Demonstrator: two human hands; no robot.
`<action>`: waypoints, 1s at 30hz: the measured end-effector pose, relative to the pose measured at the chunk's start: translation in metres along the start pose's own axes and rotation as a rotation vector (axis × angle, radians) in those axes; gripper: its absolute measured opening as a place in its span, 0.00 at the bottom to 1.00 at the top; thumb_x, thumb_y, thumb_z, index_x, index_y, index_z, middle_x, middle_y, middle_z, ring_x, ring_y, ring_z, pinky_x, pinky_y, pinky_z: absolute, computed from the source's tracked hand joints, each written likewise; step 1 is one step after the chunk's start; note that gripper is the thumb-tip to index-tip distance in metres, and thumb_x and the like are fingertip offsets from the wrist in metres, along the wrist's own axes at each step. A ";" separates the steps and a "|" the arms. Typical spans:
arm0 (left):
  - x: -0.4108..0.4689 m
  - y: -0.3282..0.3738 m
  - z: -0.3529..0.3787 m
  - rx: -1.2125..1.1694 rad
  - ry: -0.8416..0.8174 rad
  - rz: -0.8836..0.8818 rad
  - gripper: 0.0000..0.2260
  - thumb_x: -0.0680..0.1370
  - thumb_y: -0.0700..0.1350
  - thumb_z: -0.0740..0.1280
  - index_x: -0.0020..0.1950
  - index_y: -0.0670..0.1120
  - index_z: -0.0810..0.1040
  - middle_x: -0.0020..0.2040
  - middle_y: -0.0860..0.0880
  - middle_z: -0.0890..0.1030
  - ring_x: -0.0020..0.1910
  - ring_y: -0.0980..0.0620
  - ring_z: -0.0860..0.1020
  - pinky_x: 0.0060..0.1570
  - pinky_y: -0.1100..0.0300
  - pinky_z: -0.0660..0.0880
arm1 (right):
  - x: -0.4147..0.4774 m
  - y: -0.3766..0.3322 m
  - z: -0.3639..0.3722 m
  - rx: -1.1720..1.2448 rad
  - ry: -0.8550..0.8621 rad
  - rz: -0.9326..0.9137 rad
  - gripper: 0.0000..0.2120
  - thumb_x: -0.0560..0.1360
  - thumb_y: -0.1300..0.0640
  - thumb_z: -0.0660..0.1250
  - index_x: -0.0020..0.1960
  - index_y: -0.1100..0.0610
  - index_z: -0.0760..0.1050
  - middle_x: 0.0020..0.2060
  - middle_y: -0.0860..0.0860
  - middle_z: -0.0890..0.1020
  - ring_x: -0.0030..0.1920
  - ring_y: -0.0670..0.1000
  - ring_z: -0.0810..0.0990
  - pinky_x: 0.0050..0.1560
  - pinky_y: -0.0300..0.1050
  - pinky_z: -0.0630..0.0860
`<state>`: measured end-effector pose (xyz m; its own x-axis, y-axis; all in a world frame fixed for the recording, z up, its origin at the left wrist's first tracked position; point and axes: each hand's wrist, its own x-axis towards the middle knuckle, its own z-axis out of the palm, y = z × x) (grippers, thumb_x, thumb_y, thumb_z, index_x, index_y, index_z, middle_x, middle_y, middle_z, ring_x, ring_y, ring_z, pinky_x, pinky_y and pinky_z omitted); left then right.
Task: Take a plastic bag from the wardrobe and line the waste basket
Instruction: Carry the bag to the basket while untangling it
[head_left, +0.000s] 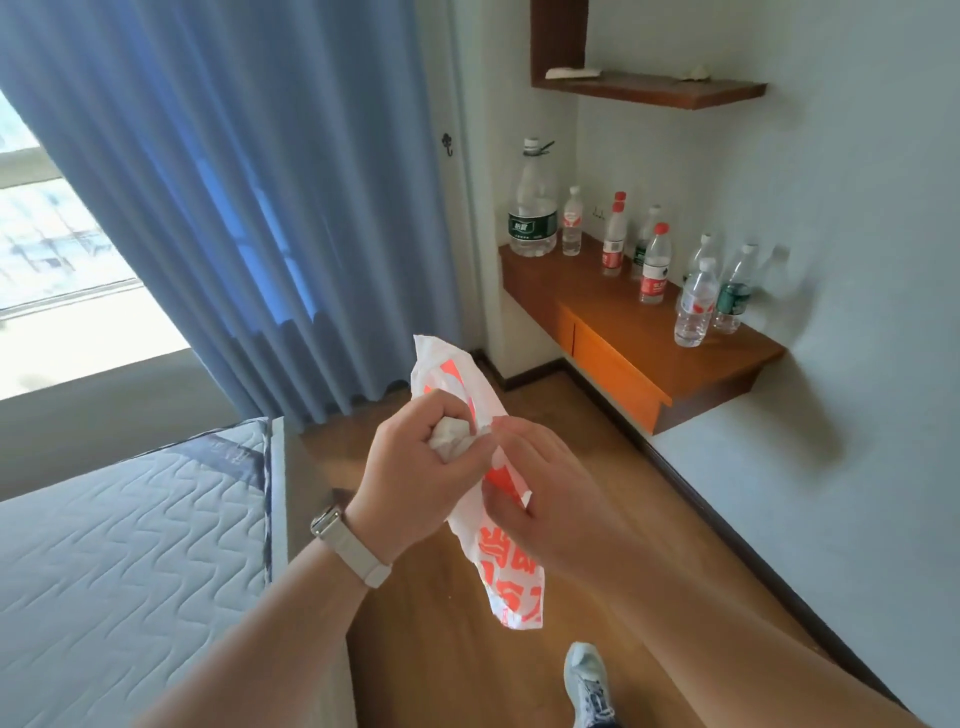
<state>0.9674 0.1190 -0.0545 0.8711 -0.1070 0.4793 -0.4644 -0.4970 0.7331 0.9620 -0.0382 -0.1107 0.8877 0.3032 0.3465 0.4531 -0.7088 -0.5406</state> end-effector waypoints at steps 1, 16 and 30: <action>0.012 -0.009 0.000 0.021 0.012 -0.014 0.08 0.71 0.42 0.76 0.39 0.47 0.77 0.39 0.56 0.78 0.37 0.56 0.77 0.35 0.71 0.73 | 0.017 0.008 0.007 0.007 -0.016 -0.008 0.19 0.79 0.42 0.60 0.69 0.43 0.65 0.69 0.37 0.69 0.67 0.43 0.69 0.66 0.40 0.71; 0.195 -0.106 -0.007 0.255 0.271 -0.236 0.08 0.70 0.39 0.76 0.38 0.46 0.77 0.35 0.53 0.77 0.32 0.56 0.75 0.31 0.70 0.71 | 0.267 0.091 0.060 0.302 0.015 -0.337 0.19 0.79 0.48 0.64 0.68 0.49 0.68 0.65 0.45 0.76 0.65 0.45 0.72 0.67 0.33 0.61; 0.295 -0.274 -0.083 0.135 0.331 -0.355 0.08 0.70 0.40 0.74 0.38 0.48 0.76 0.35 0.52 0.77 0.31 0.57 0.74 0.30 0.66 0.73 | 0.428 0.083 0.178 0.269 -0.077 -0.406 0.20 0.80 0.49 0.64 0.71 0.50 0.67 0.68 0.46 0.73 0.68 0.46 0.70 0.70 0.40 0.64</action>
<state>1.3385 0.2954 -0.0738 0.8639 0.3570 0.3551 -0.1048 -0.5623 0.8203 1.3945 0.1458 -0.1433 0.6341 0.5743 0.5178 0.7596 -0.3372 -0.5562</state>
